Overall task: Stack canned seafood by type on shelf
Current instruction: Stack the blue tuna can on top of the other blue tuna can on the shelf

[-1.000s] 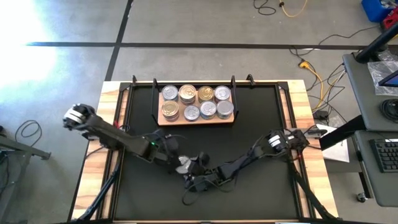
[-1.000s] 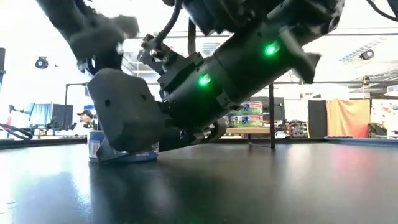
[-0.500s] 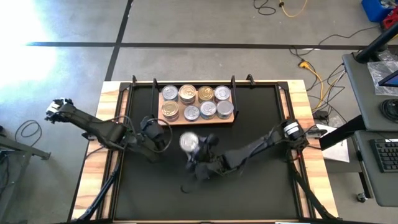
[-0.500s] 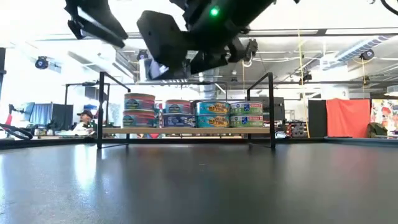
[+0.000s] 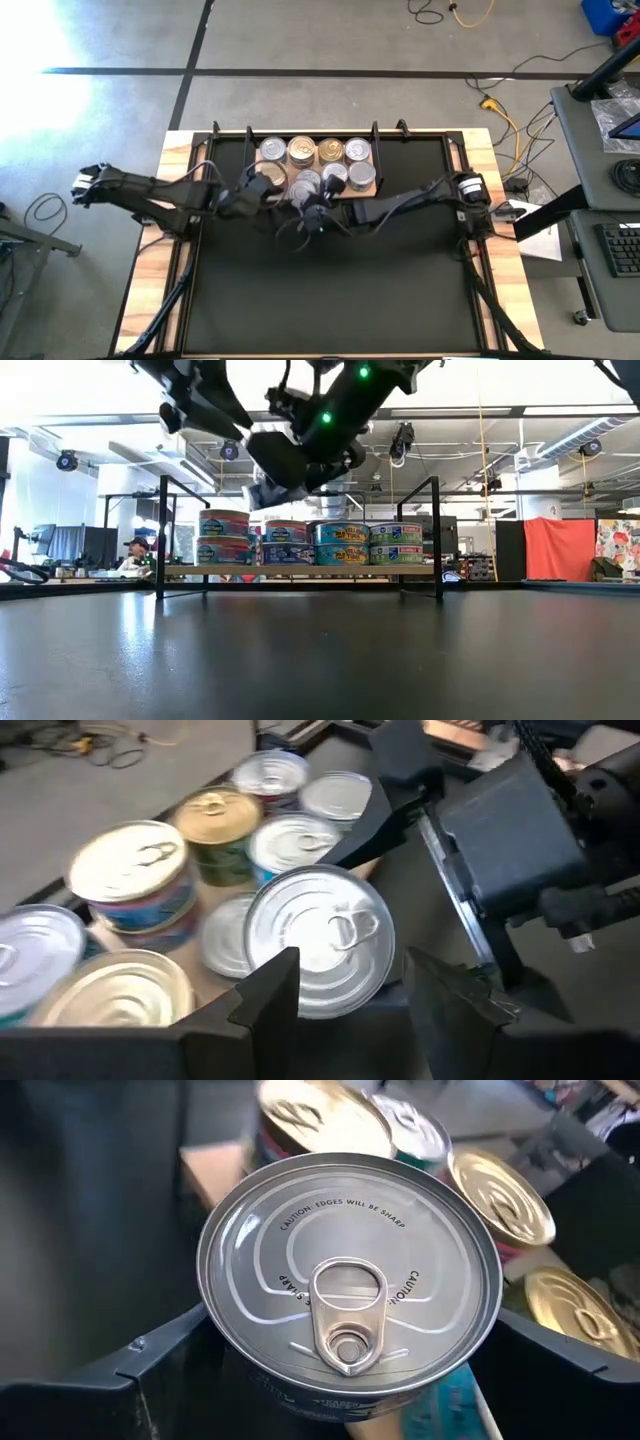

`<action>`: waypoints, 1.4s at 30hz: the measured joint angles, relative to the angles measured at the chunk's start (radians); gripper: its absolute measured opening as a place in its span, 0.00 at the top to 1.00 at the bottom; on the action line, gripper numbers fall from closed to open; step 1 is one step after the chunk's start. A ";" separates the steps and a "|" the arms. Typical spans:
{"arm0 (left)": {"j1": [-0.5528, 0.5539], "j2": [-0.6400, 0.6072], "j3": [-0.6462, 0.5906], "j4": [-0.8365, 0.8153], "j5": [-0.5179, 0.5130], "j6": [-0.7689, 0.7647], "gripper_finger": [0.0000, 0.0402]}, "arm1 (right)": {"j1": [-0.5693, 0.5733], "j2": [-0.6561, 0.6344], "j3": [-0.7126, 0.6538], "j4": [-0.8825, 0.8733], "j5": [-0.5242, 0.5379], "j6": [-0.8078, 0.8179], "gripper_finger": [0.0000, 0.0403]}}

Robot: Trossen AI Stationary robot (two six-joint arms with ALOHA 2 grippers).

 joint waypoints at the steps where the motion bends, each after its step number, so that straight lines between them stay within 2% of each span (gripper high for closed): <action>1: 0.021 0.004 0.000 0.003 0.004 0.012 0.60 | -0.015 -0.004 0.002 -0.024 -0.014 0.000 0.11; 7: 0.118 0.043 0.000 0.054 0.017 0.092 0.63 | -0.092 -0.039 0.005 -0.048 -0.144 -0.033 0.11; 11: 0.165 0.076 0.000 0.108 0.117 0.107 0.66 | -0.137 -0.040 0.005 -0.063 -0.234 -0.059 0.11; 14: 0.190 0.091 0.000 0.135 0.145 0.137 0.70 | -0.169 -0.040 0.007 -0.061 -0.307 -0.078 0.10; 19: 0.243 0.096 0.000 0.150 0.150 0.160 0.84 | -0.196 -0.040 0.007 -0.067 -0.340 -0.125 0.10; 23: 0.286 0.094 0.000 0.195 0.268 0.221 0.98 | -0.216 -0.040 0.009 -0.065 -0.424 -0.146 0.10; 25: 0.297 0.099 0.000 0.229 0.306 0.247 0.98 | -0.226 -0.040 0.009 -0.069 -0.451 -0.149 0.10; 42: 0.342 0.200 0.000 0.293 0.322 0.272 1.00 | -0.260 -0.040 0.010 -0.088 -0.497 -0.186 0.10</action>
